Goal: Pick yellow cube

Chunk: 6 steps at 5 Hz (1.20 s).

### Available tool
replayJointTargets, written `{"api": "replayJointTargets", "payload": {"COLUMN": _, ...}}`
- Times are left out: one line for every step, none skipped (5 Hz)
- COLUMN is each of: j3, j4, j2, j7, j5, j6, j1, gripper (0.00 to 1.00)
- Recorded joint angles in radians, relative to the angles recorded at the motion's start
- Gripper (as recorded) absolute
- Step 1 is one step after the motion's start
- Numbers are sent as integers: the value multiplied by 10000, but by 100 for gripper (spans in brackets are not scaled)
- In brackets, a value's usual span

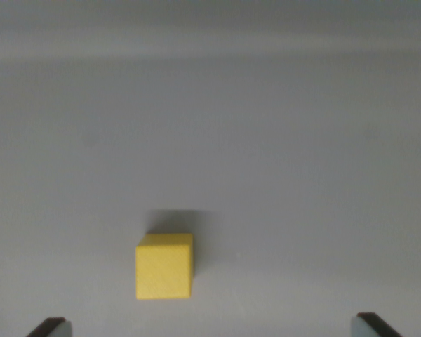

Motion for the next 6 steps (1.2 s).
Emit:
{"api": "replayJointTargets", "payload": {"j3": 21, "j4": -305, "j2": 140, "j7": 30, "j5": -5, "j6": -436, "j1": 35, "gripper": 0}}
{"api": "replayJointTargets", "payload": {"j3": 21, "j4": -305, "j2": 140, "j7": 30, "j5": -5, "j6": -436, "j1": 35, "gripper": 0}}
{"api": "replayJointTargets", "payload": {"j3": 44, "j4": -623, "j2": 286, "j7": 62, "j5": -10, "j6": -890, "j1": 71, "gripper": 0}}
{"api": "replayJointTargets", "payload": {"j3": 44, "j4": -623, "j2": 286, "j7": 62, "j5": -10, "j6": -890, "j1": 71, "gripper": 0}}
{"api": "replayJointTargets", "payload": {"j3": 66, "j4": -948, "j2": 435, "j7": 94, "j5": -16, "j6": -1355, "j1": 109, "gripper": 0}}
{"api": "replayJointTargets", "payload": {"j3": 66, "j4": -948, "j2": 435, "j7": 94, "j5": -16, "j6": -1355, "j1": 109, "gripper": 0}}
